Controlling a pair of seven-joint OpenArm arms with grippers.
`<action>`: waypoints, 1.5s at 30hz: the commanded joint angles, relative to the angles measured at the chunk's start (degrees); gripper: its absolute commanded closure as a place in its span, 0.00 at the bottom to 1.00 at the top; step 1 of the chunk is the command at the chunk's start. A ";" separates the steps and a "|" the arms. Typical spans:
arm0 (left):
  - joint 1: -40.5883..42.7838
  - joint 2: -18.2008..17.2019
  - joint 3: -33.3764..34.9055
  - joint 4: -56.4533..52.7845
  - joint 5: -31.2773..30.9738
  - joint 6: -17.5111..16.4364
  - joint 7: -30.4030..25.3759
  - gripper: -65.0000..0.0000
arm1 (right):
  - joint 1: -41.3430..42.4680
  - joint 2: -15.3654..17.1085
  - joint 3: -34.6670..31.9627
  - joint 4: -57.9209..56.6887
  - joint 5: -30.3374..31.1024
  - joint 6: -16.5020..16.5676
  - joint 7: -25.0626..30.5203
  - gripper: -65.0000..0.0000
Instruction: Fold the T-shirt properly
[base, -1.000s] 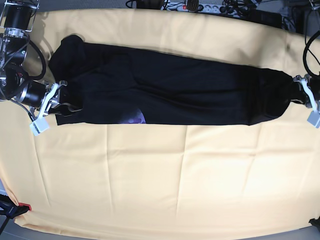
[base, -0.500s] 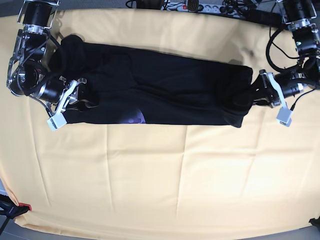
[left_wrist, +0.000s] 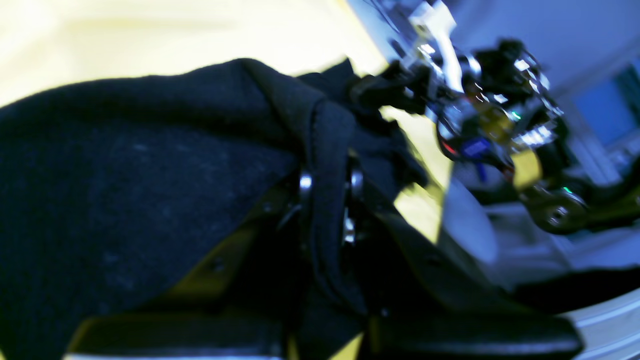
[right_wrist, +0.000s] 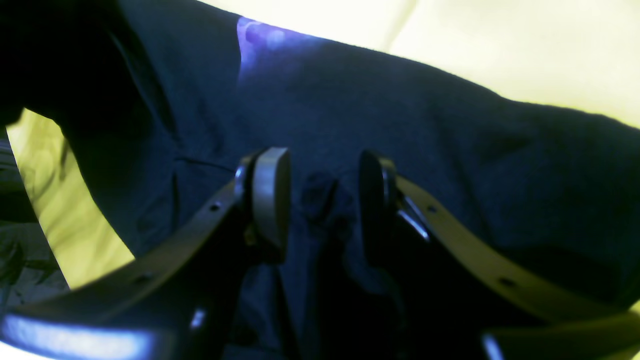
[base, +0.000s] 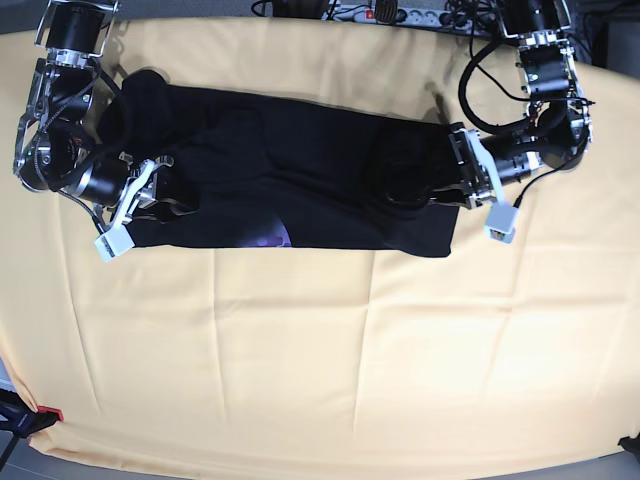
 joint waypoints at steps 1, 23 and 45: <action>-0.66 -0.63 0.57 0.94 -1.63 -0.47 -1.84 1.00 | 0.81 0.83 0.31 0.72 1.20 0.30 1.25 0.61; -0.26 -0.63 -0.68 0.92 26.14 -0.28 -19.65 1.00 | 4.70 1.29 3.02 2.16 7.74 0.30 1.22 0.61; -0.02 -1.29 0.31 -3.96 38.05 8.52 -25.46 1.00 | -10.56 2.21 20.63 1.64 -3.80 -6.08 2.19 0.35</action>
